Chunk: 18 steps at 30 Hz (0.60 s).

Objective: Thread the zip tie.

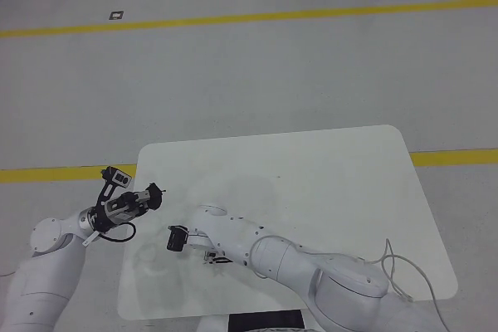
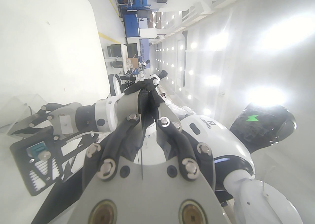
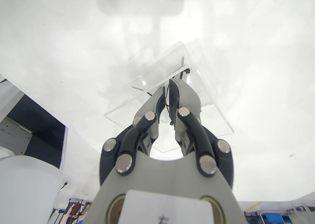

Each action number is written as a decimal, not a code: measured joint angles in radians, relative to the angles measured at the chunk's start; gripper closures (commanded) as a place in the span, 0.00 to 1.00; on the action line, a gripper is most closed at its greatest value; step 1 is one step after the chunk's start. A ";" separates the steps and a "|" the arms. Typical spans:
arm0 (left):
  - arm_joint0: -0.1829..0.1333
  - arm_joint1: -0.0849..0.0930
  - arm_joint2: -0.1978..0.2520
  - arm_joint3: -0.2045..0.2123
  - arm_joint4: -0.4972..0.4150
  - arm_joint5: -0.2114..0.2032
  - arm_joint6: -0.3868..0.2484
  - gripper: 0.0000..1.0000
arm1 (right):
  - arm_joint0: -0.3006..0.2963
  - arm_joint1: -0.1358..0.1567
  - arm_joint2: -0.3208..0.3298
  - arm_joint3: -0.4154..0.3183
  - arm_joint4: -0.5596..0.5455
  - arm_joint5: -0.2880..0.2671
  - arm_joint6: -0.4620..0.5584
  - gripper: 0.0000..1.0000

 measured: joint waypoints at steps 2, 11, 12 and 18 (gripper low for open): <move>0.000 0.000 0.000 0.000 0.000 0.000 0.000 1.00 | -0.001 0.001 0.004 -0.002 -0.002 -0.001 0.000 0.95; 0.000 0.000 0.000 0.000 0.000 0.000 0.000 1.00 | -0.010 0.009 0.022 -0.023 -0.015 0.000 -0.001 1.00; 0.000 0.000 0.000 0.000 0.000 0.000 0.000 1.00 | -0.012 0.010 0.024 -0.025 -0.017 0.000 -0.001 1.00; 0.000 0.000 0.000 0.000 0.000 0.000 0.000 1.00 | -0.020 0.019 0.038 -0.052 -0.029 0.005 0.002 1.00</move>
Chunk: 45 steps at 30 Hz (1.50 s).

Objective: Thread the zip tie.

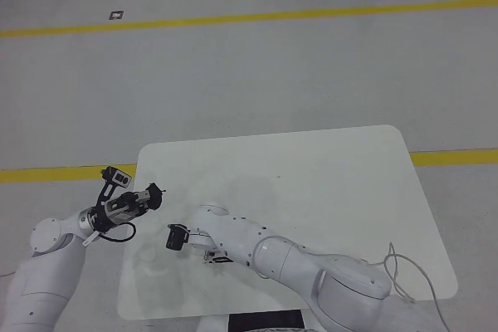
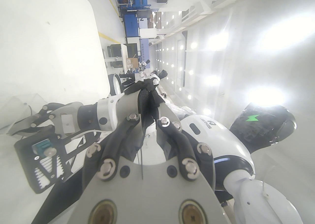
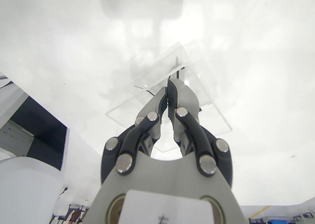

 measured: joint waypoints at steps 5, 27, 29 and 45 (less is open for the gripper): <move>0.000 0.000 0.000 0.000 0.000 0.000 0.000 1.00 | -0.011 0.015 0.019 -0.045 -0.011 0.007 0.005 1.00; 0.000 0.000 0.000 0.000 0.000 0.000 0.000 1.00 | -0.176 0.182 0.253 -0.375 -0.022 -0.044 -0.030 1.00; 0.000 0.000 0.000 0.000 0.000 0.000 0.000 1.00 | -0.196 0.200 0.266 -0.413 -0.018 -0.043 -0.037 1.00; 0.000 0.000 0.000 0.000 0.000 0.000 0.000 1.00 | -0.288 0.354 0.328 -0.595 0.127 -0.043 -0.279 1.00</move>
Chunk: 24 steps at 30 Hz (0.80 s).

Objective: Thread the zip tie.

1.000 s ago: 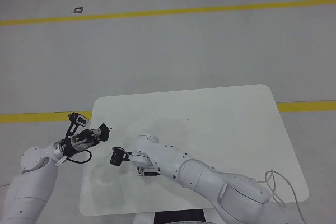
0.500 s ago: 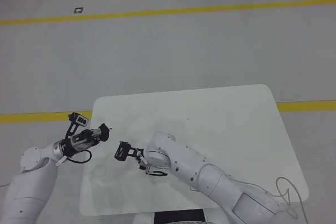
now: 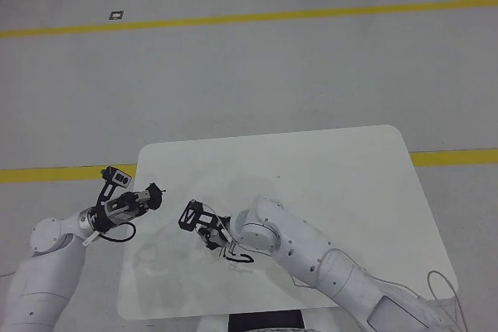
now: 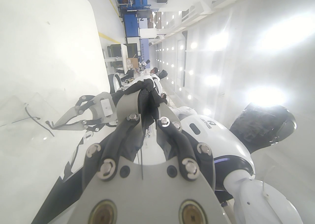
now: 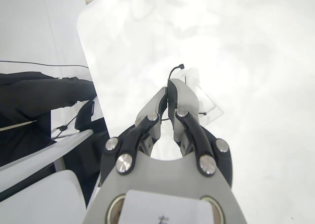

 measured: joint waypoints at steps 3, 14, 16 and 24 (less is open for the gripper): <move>0.000 0.000 0.000 0.000 0.000 0.000 0.000 1.00 | -0.005 0.008 0.003 -0.010 0.007 0.000 -0.014 1.00; 0.000 0.000 0.000 0.000 0.000 0.000 0.000 1.00 | -0.011 0.008 0.005 -0.011 0.010 0.002 -0.024 1.00; 0.000 0.000 0.000 0.000 0.000 0.000 0.000 1.00 | -0.028 0.012 0.020 -0.019 0.026 0.001 -0.083 1.00; 0.000 0.000 0.000 0.000 0.000 0.000 0.000 1.00 | -0.153 0.051 0.127 -0.111 0.104 0.000 -0.327 1.00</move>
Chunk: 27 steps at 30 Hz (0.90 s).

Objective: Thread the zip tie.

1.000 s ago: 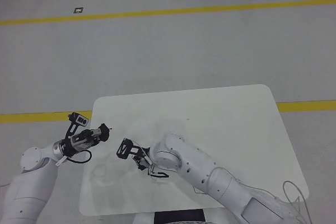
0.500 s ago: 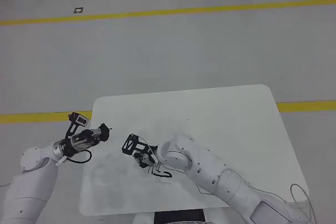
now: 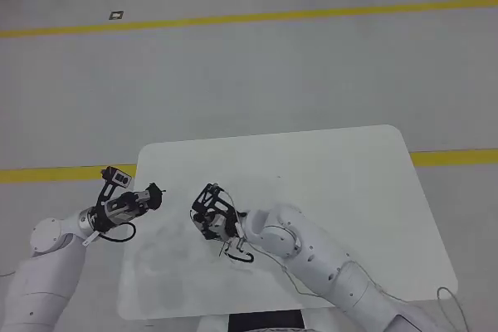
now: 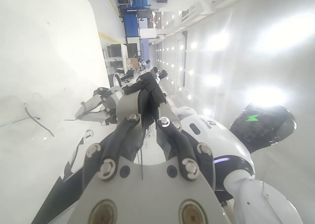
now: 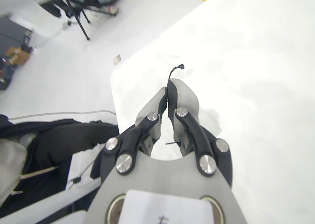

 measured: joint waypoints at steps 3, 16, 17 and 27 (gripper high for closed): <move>0.000 0.000 0.000 0.000 0.000 0.000 0.000 1.00 | -0.040 0.017 0.008 -0.024 0.045 0.000 -0.102 1.00; 0.000 0.000 0.000 0.000 0.000 0.000 0.000 1.00 | -0.061 0.050 0.008 -0.046 0.134 0.000 -0.253 1.00; 0.000 0.000 0.000 0.000 0.000 0.000 0.000 1.00 | -0.062 0.050 0.008 -0.046 0.134 0.000 -0.253 1.00; 0.028 -0.011 0.021 -0.007 -0.019 0.000 0.063 1.00 | -0.107 0.045 0.031 -0.043 0.223 0.008 -0.458 1.00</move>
